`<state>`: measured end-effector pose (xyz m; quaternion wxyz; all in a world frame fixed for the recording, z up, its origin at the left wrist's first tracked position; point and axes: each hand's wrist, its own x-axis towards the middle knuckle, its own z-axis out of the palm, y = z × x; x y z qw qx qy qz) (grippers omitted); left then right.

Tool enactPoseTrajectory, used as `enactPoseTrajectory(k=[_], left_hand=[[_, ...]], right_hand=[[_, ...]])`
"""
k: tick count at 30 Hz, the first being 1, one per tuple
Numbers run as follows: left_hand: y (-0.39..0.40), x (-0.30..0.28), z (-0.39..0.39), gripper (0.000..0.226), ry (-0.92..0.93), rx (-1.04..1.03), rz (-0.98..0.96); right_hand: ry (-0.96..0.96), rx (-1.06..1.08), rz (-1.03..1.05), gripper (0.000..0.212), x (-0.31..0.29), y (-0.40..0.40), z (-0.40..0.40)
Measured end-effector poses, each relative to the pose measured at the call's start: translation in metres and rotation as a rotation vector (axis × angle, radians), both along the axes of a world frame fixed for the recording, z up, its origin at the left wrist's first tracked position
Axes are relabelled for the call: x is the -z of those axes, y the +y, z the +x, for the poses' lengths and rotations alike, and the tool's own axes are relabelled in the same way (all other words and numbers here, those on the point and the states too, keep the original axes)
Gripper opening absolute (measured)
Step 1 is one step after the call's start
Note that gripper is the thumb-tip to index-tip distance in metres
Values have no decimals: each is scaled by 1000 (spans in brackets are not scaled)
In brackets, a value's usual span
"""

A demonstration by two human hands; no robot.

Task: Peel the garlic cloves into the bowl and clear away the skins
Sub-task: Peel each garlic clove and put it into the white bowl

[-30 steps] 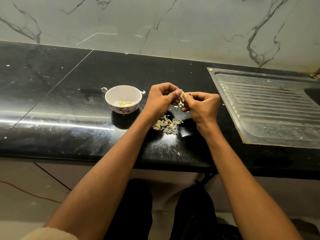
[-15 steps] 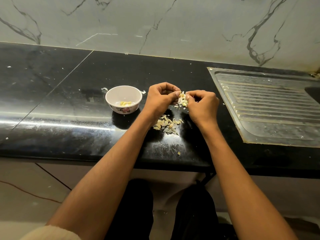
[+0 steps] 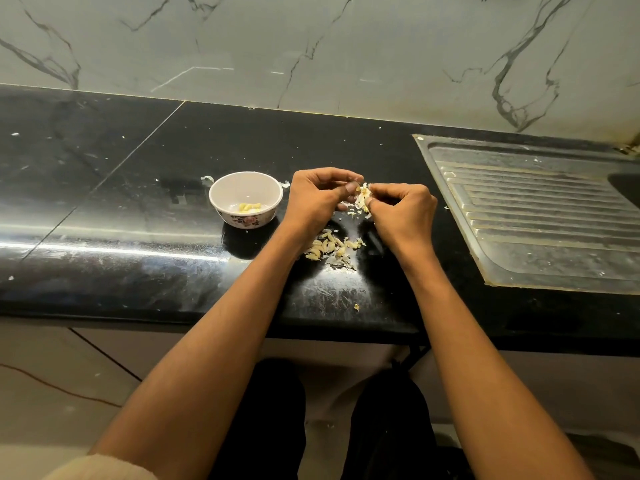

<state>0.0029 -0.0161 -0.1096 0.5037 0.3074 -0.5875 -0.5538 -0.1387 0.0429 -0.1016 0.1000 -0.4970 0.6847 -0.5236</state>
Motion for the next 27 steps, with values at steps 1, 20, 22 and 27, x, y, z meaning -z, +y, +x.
enactPoseTrajectory(k=[1, 20, 22, 27], left_hand=[[-1, 0, 0, 12, 5, -10, -8], [-4, 6, -4, 17, -155, -132, -308], [-1, 4, -4, 15, -164, -143, -350], [1, 4, -5, 18, -188, -171, -450]], right_hand=[[-36, 0, 0, 22, -1, 0, 0], [-401, -144, -24, 17, -10, 10, 10], [-450, -151, -18, 22, -11, 11, 11], [-536, -168, 5, 19, -11, 9, 9]])
